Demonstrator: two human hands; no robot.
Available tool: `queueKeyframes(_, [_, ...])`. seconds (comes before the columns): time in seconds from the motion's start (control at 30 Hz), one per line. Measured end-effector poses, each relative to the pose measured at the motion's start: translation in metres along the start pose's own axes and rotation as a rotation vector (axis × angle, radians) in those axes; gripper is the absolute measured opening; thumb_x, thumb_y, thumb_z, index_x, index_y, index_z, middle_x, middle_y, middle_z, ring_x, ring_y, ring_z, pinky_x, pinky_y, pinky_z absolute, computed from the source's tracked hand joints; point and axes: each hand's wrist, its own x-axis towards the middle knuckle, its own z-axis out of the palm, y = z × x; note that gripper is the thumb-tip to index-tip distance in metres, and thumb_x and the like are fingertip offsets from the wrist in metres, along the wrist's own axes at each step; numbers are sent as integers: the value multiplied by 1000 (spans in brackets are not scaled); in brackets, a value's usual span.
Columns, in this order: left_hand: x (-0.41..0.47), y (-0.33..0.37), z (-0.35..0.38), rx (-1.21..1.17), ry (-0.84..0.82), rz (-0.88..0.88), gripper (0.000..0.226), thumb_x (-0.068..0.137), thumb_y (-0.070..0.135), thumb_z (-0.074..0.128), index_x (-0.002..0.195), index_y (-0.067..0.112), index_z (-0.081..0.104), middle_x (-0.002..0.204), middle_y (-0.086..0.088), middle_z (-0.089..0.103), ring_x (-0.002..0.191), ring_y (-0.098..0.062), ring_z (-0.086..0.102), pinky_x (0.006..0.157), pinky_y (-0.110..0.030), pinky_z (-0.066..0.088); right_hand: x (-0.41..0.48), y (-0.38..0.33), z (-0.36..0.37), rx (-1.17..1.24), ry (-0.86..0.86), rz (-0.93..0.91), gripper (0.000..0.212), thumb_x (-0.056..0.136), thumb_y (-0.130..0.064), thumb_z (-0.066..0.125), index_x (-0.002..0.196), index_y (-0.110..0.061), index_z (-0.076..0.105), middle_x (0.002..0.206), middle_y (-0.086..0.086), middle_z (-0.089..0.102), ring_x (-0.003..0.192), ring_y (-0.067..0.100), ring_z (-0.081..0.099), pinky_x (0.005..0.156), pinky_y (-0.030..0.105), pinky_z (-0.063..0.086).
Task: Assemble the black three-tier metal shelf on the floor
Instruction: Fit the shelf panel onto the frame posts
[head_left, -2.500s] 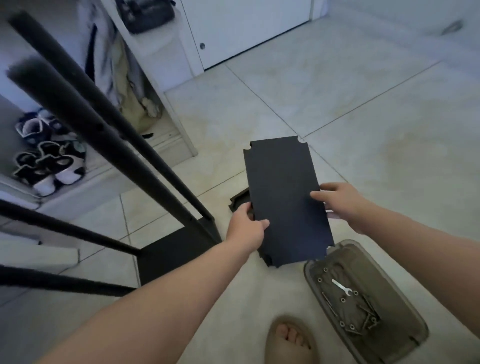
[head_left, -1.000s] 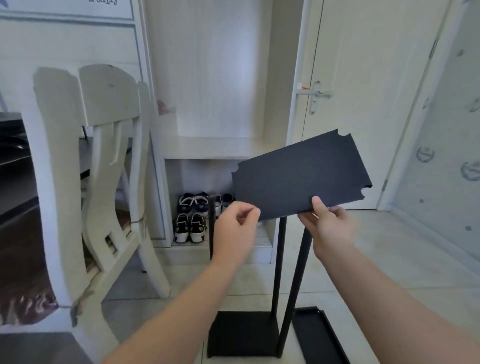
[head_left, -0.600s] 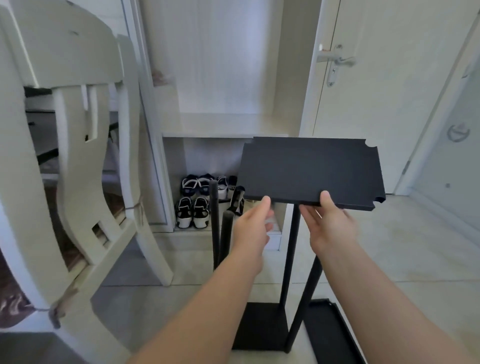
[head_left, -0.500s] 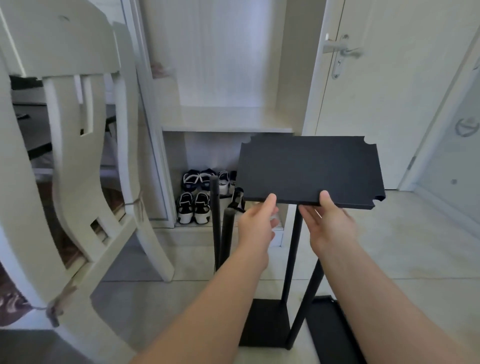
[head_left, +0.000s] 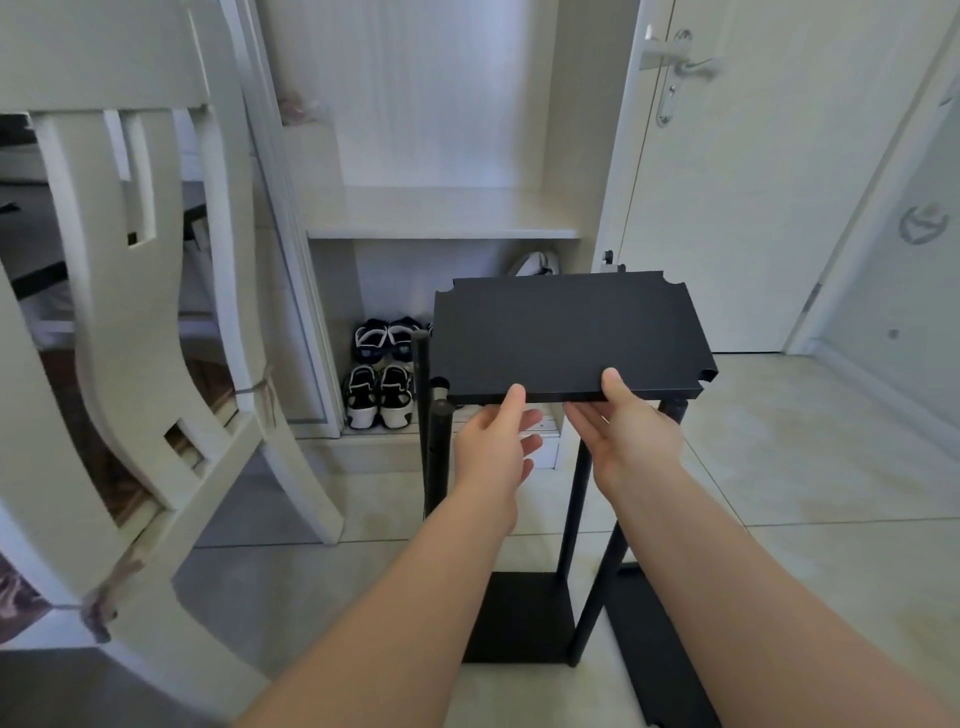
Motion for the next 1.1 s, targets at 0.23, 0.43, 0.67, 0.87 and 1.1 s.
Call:
queueKeyframes(0.23, [-4,7,-10,-99,-10,0,30,93,50,66,108,25,67,94,11,78,97,-12,71,74,-28,51,-7,5,2,-26,-33,63,12,94,-12,72,97,-2,65,72,9,76,68,23,77,63,30,64])
queueKeyframes(0.43, [-3,8,-20,-127,68,69,23,91,43,70,102,22,68,90,6,79,92,-9,73,72,-27,51,-11,13,8,-58,-80,116,15,95,-14,72,102,-2,66,95,18,75,72,25,77,68,33,63])
queueKeyframes(0.67, [0,2,-24,-108,57,83,21,90,34,73,97,16,68,85,1,79,86,-9,75,73,-27,55,-13,15,3,-73,-29,137,14,94,-12,72,99,-2,64,96,19,73,64,23,76,64,32,63])
queueKeyframes(0.87, [1,2,-12,-89,38,47,24,88,34,75,97,14,68,90,-2,78,85,-10,75,71,-25,56,-13,7,-4,-59,29,86,12,93,-11,73,96,-3,65,90,19,74,65,25,76,62,32,63])
queueKeyframes(1.1, [4,4,-8,-35,-59,13,26,88,38,74,104,19,67,94,2,78,90,-8,75,78,-29,56,-8,2,-9,-35,42,57,12,94,-11,72,97,-2,65,94,19,74,69,25,77,70,35,64])
